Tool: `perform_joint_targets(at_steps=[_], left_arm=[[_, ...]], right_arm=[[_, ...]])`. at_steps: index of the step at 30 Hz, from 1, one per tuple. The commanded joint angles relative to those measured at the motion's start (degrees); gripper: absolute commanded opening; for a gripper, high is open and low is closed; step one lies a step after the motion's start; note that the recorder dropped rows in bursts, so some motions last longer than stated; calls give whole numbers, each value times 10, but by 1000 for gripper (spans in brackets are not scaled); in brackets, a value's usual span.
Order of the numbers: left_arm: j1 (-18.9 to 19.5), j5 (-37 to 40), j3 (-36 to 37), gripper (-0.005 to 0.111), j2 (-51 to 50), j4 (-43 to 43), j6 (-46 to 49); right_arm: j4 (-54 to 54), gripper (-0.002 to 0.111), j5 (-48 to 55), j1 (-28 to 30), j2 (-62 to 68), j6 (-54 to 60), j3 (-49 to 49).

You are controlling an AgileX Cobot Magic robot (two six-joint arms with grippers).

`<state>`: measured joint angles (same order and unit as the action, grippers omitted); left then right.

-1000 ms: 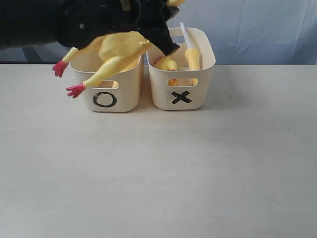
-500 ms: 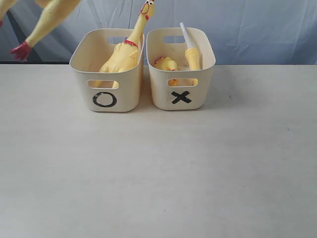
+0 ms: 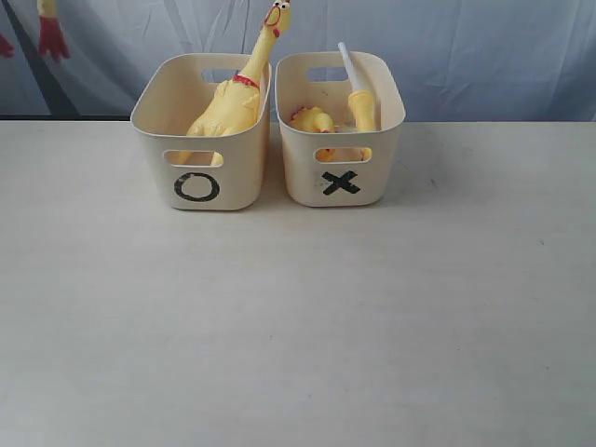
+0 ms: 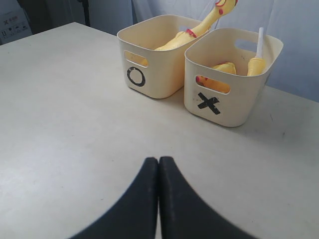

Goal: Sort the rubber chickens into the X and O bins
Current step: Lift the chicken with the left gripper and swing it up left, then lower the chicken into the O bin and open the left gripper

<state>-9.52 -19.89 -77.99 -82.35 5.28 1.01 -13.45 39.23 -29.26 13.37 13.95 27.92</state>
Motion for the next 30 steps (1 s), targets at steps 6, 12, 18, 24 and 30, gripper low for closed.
perform_joint_targets(at_steps=[6, 12, 18, 24, 30], left_arm=[[60, -222, -1, 0, -112, -167, -322], [66, -322, -1, 0, -180, -168, -330], [66, -391, -3, 0, -240, -190, -351], [66, -448, -19, 0, -298, -216, -385], [65, -460, -62, 0, -350, -279, -424]], right_arm=[[1, 0, -8, 1, -4, -1, -2], [1, 0, -8, 1, -4, -1, -2], [-2, 0, -8, 1, -4, -1, -2], [-2, 0, -8, 1, -4, -1, -2], [-14, 0, -8, 1, -4, -1, -2]])
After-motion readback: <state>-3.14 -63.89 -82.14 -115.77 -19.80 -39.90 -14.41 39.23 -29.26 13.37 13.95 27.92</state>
